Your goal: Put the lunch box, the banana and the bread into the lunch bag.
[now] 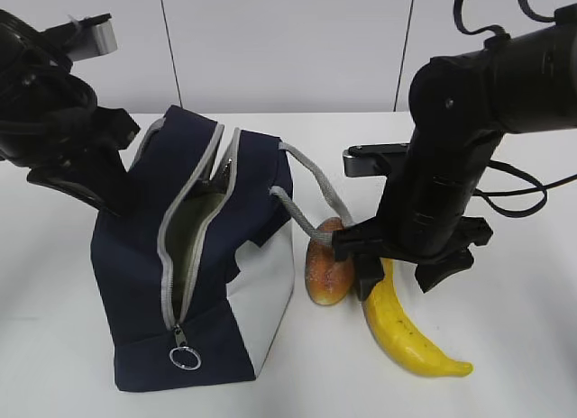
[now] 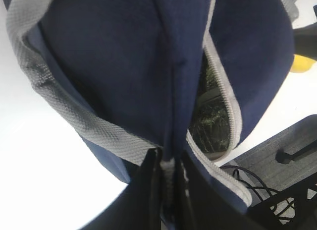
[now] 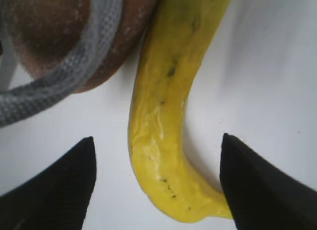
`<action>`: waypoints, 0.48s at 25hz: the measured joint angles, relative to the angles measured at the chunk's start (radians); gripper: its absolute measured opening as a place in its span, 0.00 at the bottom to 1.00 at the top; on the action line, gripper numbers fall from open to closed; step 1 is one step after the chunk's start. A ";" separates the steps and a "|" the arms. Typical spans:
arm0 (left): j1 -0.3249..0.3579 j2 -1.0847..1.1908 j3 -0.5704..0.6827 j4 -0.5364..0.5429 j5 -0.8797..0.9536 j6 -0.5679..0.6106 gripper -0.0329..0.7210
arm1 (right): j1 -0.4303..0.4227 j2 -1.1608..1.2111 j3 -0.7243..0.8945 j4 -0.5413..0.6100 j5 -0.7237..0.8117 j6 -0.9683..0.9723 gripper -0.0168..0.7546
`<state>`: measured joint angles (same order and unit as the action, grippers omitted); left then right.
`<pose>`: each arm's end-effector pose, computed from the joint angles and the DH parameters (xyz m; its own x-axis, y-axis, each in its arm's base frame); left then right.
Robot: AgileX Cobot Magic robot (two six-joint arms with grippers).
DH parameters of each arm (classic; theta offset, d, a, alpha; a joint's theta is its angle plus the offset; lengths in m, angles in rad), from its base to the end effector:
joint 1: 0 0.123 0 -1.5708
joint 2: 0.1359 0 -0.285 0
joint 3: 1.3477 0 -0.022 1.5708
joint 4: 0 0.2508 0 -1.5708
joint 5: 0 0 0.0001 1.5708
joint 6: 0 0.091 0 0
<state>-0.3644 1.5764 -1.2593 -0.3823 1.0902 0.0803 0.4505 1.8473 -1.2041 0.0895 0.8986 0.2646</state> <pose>0.2819 -0.1398 0.2869 -0.9362 0.2528 -0.2440 0.3274 0.8797 -0.3448 0.3118 0.1579 0.1803 -0.9876 -0.1287 -0.0900 -0.1377 0.9851 0.1030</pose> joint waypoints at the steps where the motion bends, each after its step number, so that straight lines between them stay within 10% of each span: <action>1: 0.000 0.000 0.000 0.000 0.002 0.000 0.07 | 0.000 0.000 0.002 -0.002 -0.010 0.004 0.78; 12: 0.000 0.000 0.000 0.002 0.002 0.000 0.07 | -0.002 0.087 0.002 -0.006 -0.020 0.008 0.78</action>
<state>-0.3644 1.5764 -1.2593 -0.3807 1.0925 0.0803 0.4484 1.9339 -1.2017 0.0836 0.8783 0.2723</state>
